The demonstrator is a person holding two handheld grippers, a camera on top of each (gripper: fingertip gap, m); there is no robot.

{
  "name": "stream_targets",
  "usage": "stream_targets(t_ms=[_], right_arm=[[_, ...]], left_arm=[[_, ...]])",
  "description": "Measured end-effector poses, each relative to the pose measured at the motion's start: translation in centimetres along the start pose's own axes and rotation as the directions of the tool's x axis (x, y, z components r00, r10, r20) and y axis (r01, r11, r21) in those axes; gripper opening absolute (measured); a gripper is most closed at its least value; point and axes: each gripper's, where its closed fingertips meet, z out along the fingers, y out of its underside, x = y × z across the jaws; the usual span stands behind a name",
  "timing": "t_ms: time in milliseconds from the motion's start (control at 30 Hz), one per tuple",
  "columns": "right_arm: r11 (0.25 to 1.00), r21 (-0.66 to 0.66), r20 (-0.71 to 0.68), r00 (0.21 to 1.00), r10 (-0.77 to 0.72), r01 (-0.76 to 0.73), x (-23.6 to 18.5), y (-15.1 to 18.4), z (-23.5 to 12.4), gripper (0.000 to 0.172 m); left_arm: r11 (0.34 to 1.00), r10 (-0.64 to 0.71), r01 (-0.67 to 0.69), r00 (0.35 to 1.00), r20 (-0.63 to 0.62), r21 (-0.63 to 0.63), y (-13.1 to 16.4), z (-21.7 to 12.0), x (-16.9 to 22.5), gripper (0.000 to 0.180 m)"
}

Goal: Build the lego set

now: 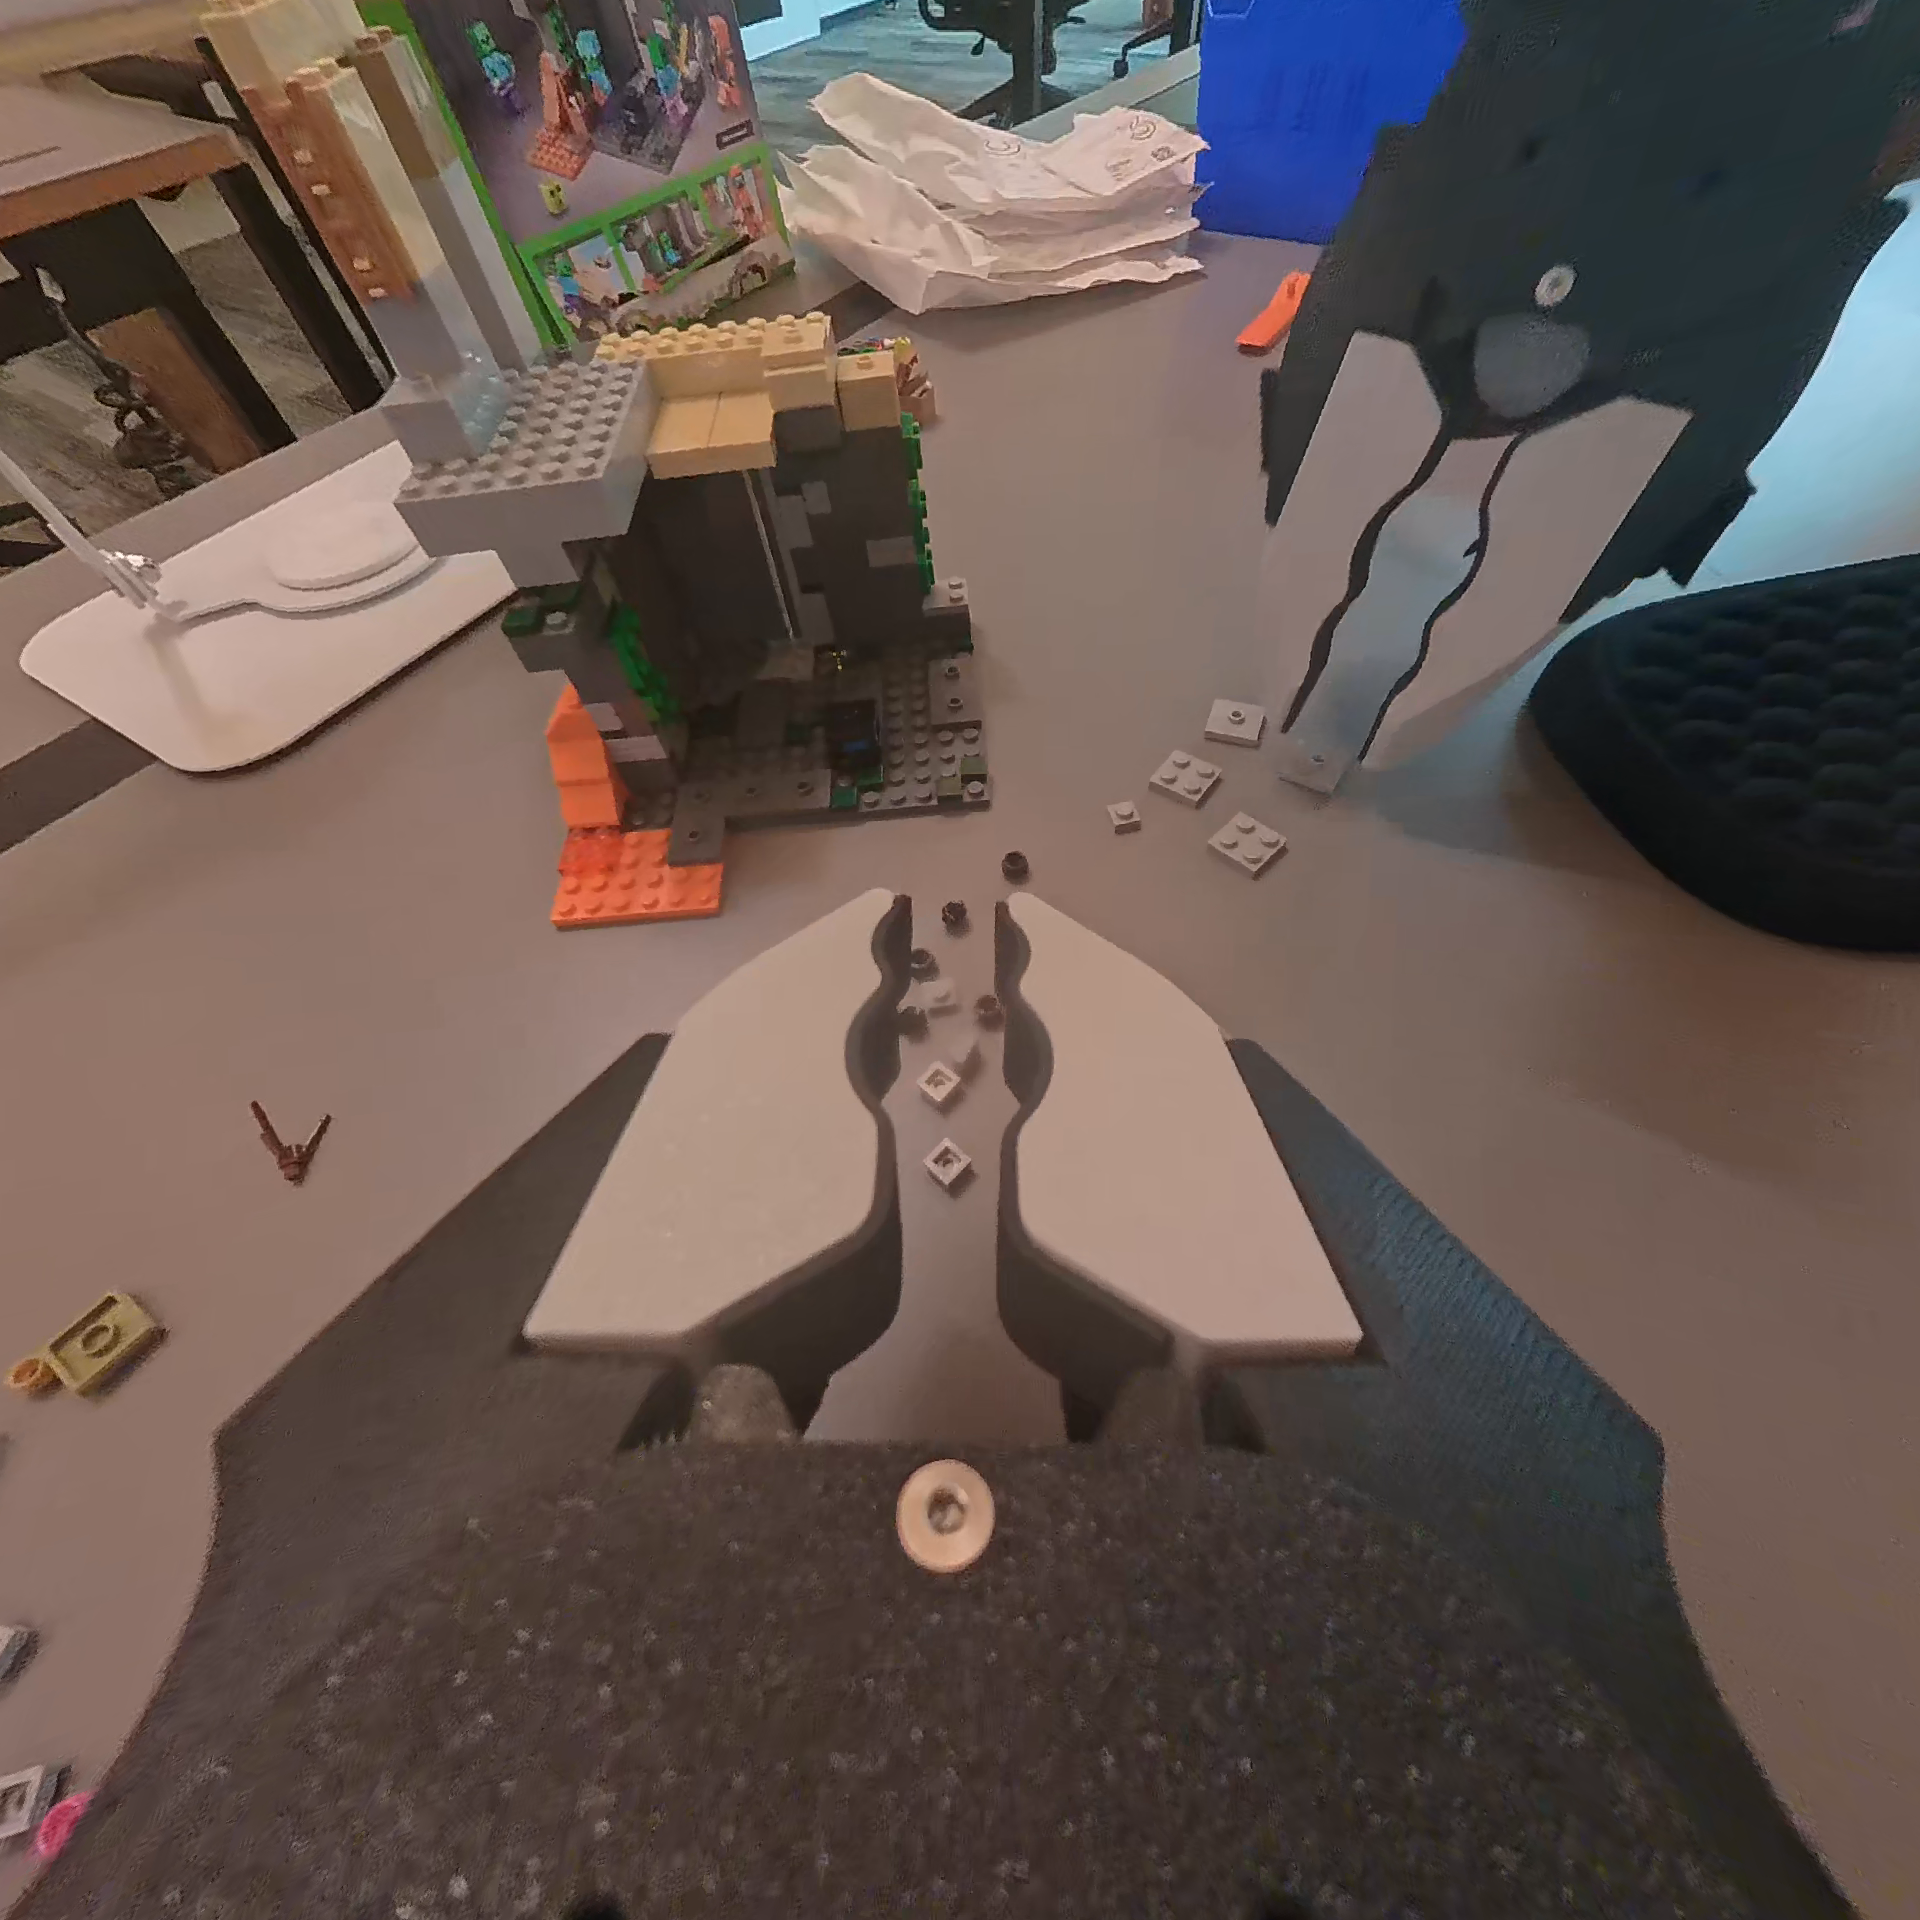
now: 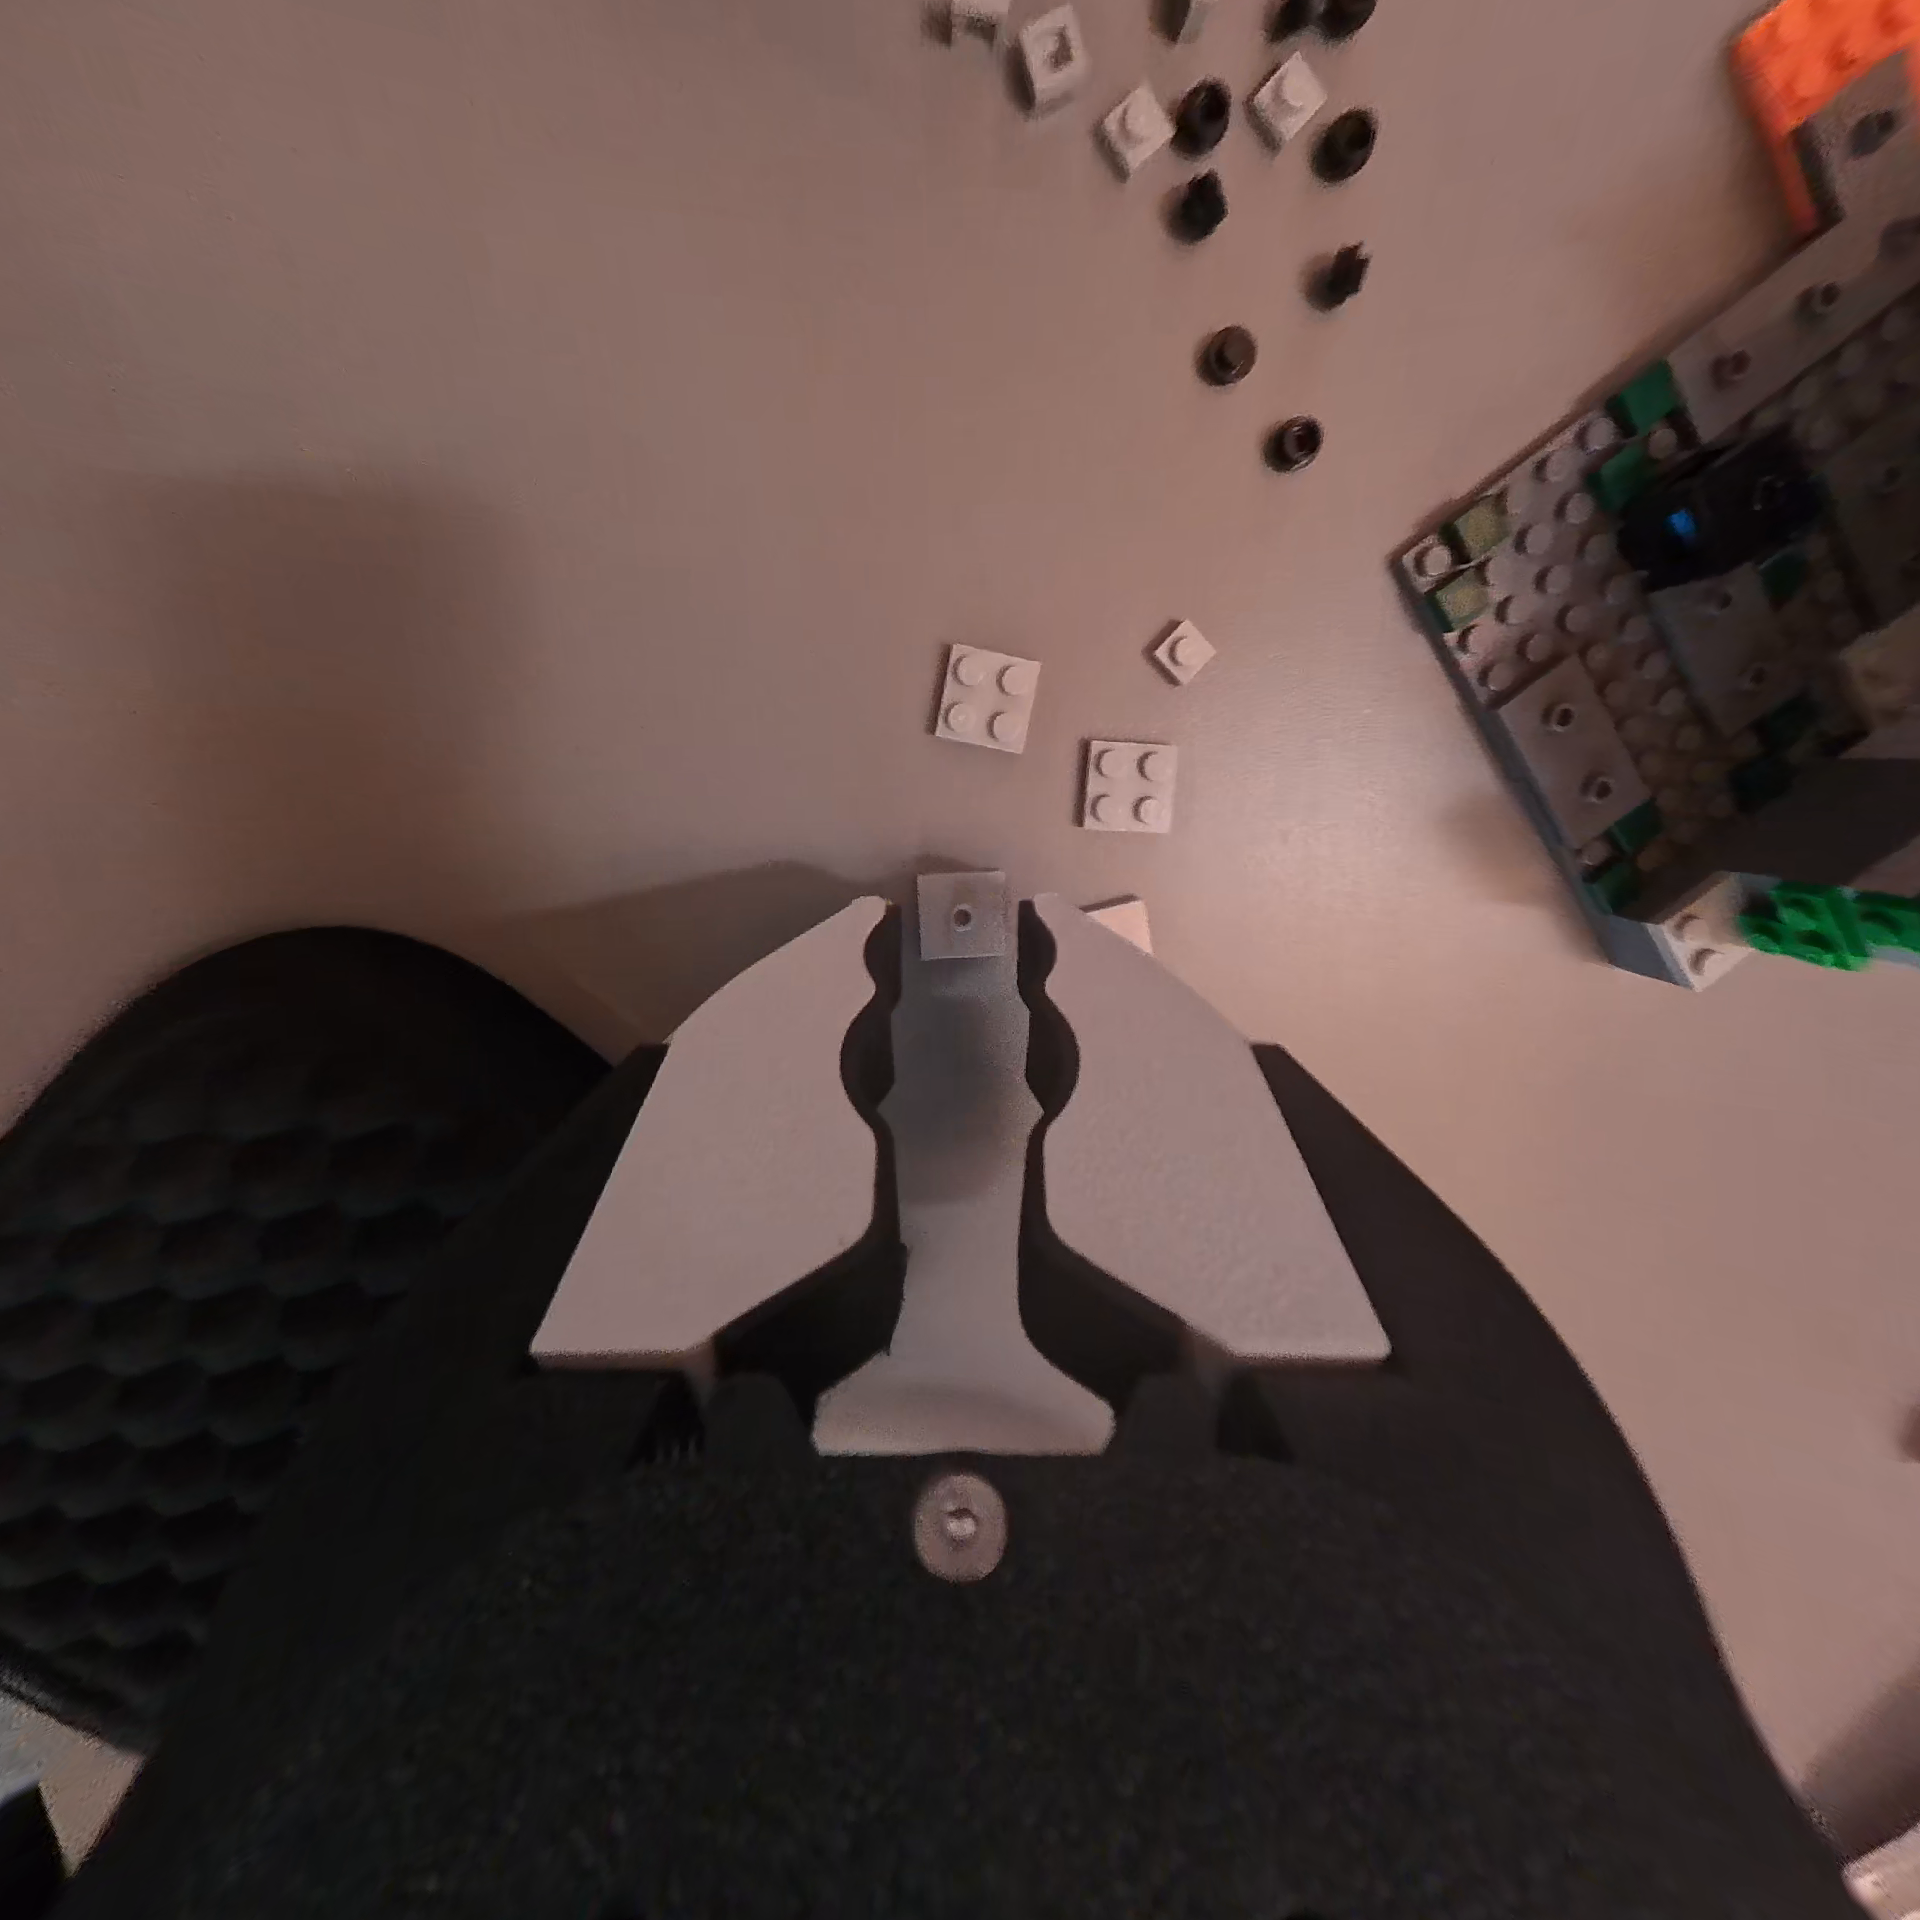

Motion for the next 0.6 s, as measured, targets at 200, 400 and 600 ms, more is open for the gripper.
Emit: stream_targets(t_ms=[200, 400, 600], right_arm=[[0.958, 0.266, -0.141, 0.978, 0.152, -0.11, 1.7, -2.7, -2.5, 0.022], [0.743, 0.637, -0.22, 0.874, 0.433, -0.208, 3.8, -6.3, -5.8, 0.021], [0.551, 0.809, -0.243, 0.739, 0.629, -0.203, 5.9, -8.0, -7.4, 0.01]], left_arm=[[1.0, -0.003, 0.003, 0.999, 0.054, 0.013, -0.1, -0.2, -0.9, 0.012], [0.999, -0.027, 0.022, 0.993, 0.113, 0.043, -0.3, -0.7, -2.2, 0.006], [0.999, -0.034, 0.028, 0.985, 0.168, 0.035, 0.0, -0.7, -3.2, 0.0]])
